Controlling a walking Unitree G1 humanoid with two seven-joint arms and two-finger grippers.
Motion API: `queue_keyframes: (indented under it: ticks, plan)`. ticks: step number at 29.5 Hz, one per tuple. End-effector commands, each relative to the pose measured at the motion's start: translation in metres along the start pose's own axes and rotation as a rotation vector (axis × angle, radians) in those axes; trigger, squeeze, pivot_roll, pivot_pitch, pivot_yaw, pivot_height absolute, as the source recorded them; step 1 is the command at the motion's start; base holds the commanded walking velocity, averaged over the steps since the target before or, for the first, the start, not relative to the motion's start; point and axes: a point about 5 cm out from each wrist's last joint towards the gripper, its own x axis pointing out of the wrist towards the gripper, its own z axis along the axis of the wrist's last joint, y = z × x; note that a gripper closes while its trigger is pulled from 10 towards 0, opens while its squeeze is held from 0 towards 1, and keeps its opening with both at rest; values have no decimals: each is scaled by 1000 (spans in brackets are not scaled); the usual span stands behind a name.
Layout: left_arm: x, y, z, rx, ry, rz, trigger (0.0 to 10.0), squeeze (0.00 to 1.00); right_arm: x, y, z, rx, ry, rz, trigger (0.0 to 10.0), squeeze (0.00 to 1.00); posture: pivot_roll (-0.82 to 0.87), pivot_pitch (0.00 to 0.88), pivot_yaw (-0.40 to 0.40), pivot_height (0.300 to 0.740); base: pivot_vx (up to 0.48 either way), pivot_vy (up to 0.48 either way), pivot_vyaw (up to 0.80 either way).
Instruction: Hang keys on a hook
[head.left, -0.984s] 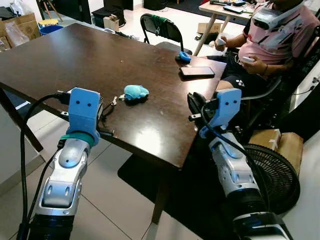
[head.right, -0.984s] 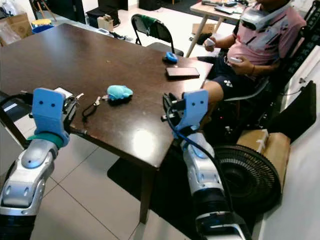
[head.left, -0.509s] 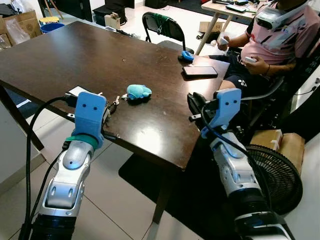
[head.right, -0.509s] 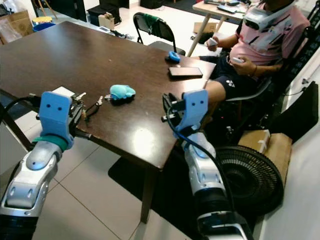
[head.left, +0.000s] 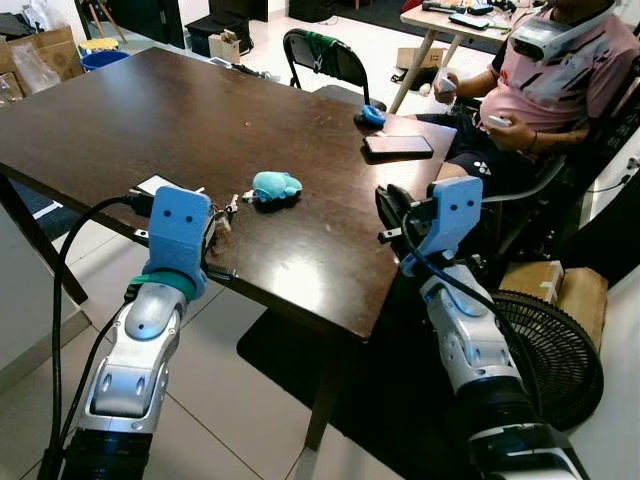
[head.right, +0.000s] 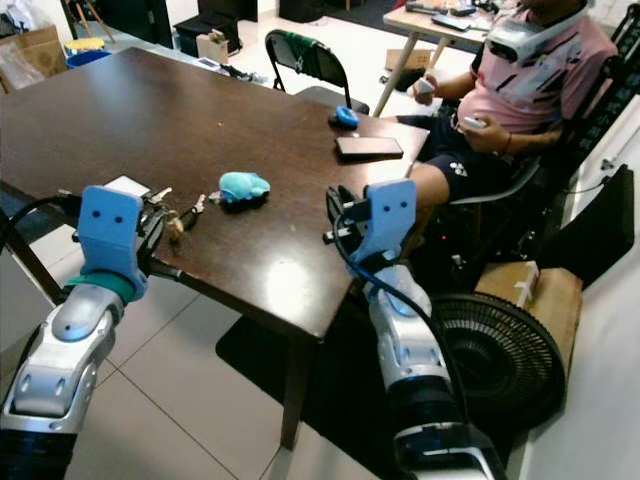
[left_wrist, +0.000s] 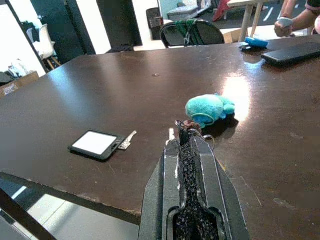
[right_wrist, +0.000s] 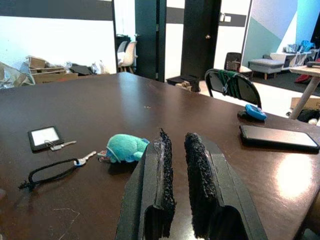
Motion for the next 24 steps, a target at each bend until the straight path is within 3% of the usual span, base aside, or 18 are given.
queue_keyframes:
  ticks: [1,15,24]
  plan:
    - [1,1,-1,-2,-3,-8,10000,0,0,0,-1,4,0,-9,10000,0,69,44,54,740,0,0,0]
    - [-1,-4,-2,-7,5,-34,10000,0,-3,-1,-5,13,17,-16,10000,0,90,72,36,740,0,0,0]
    - [1,1,1,28,-20,-11,10000,0,-2,3,-6,18,20,-2,10000,0,90,80,35,740,0,-48,0]
